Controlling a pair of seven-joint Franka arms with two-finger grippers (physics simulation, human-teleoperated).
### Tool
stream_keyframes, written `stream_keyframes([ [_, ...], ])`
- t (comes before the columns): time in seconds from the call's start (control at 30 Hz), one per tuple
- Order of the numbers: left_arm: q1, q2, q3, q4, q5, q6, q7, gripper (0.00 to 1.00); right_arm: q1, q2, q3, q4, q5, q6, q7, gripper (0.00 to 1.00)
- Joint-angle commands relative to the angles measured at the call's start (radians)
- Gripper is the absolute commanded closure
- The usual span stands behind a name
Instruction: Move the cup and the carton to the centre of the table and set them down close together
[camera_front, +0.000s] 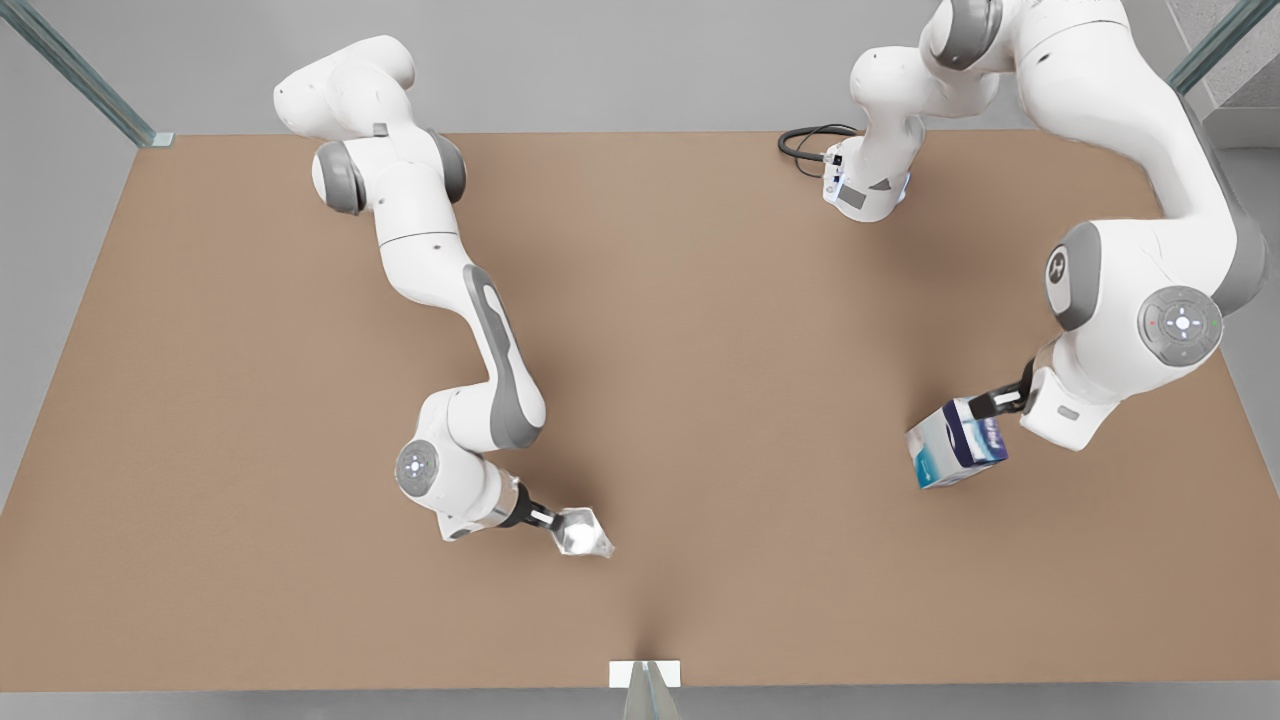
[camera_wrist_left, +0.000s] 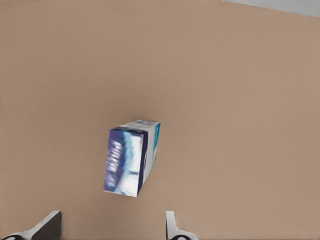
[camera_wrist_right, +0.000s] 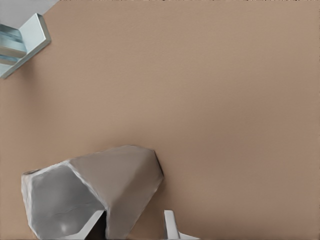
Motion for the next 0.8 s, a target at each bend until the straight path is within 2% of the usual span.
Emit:
stream_keyframes([
  [0.0, 0.015, -0.004, 0.001, -0.012, 0.012, 0.006, 0.000, 0.00, 0.000, 0.000, 0.000, 0.000, 0.000, 0.000, 0.000, 0.00],
  [0.03, 0.038, -0.014, -0.001, -0.064, 0.011, 0.042, 0.001, 0.00, 0.000, 0.000, 0.000, 0.000, 0.000, -0.002, -0.002, 0.00],
  [0.23, 0.045, 0.024, -0.004, -0.144, -0.072, 0.133, 0.033, 0.00, -0.002, -0.008, 0.000, -0.003, -0.002, 0.000, -0.009, 0.00],
  [0.3, 0.041, 0.036, -0.004, -0.144, -0.103, 0.136, 0.035, 0.00, 0.000, -0.089, 0.006, -0.041, -0.014, 0.002, -0.003, 0.00],
  [0.33, 0.038, 0.047, -0.004, -0.144, -0.107, 0.152, 0.035, 0.00, 0.003, -0.153, 0.024, -0.122, -0.026, -0.005, -0.002, 0.00],
  [0.37, 0.033, 0.050, -0.004, -0.146, -0.107, 0.153, 0.035, 0.00, -0.011, -0.294, 0.095, -0.264, -0.115, -0.018, 0.000, 0.00],
  [0.4, 0.025, 0.053, -0.002, -0.150, -0.106, 0.150, 0.038, 0.00, -0.028, -0.399, 0.101, -0.347, -0.173, -0.125, -0.020, 0.00],
  [0.43, 0.025, 0.052, -0.004, -0.159, -0.106, 0.150, 0.040, 0.00, -0.066, -0.480, 0.094, -0.344, -0.323, -0.289, -0.130, 0.00],
  [0.47, 0.025, 0.044, -0.004, -0.184, -0.107, 0.150, 0.038, 0.00, -0.089, -0.561, 0.094, -0.342, -0.573, -0.391, -0.242, 0.00],
  [0.53, 0.031, 0.036, 0.004, -0.201, -0.112, 0.118, 0.027, 0.00, -0.120, -0.646, 0.097, -0.344, -0.802, -0.472, -0.279, 0.00],
  [0.57, 0.038, 0.036, 0.007, -0.201, -0.110, 0.119, 0.030, 0.00, -0.159, -0.684, 0.121, -0.344, -0.862, -0.503, -0.307, 0.00],
  [0.6, 0.039, 0.041, 0.013, -0.201, -0.107, 0.127, 0.038, 0.00, -0.339, -0.732, 0.300, -0.356, -0.934, -0.505, -0.336, 0.00],
  [0.63, 0.054, 0.052, 0.015, -0.201, -0.104, 0.156, 0.063, 0.00, -0.457, -0.776, 0.405, -0.383, -0.991, -0.505, -0.337, 0.00],
  [0.7, 0.070, 0.069, 0.012, -0.204, -0.112, 0.250, 0.107, 0.00, -0.545, -0.833, 0.434, -0.382, -0.992, -0.508, -0.373, 0.00],
  [0.77, 0.068, 0.078, 0.010, -0.204, -0.130, 0.271, 0.129, 0.00, -0.542, -0.848, 0.434, -0.377, -0.991, -0.532, -0.362, 0.00],
])
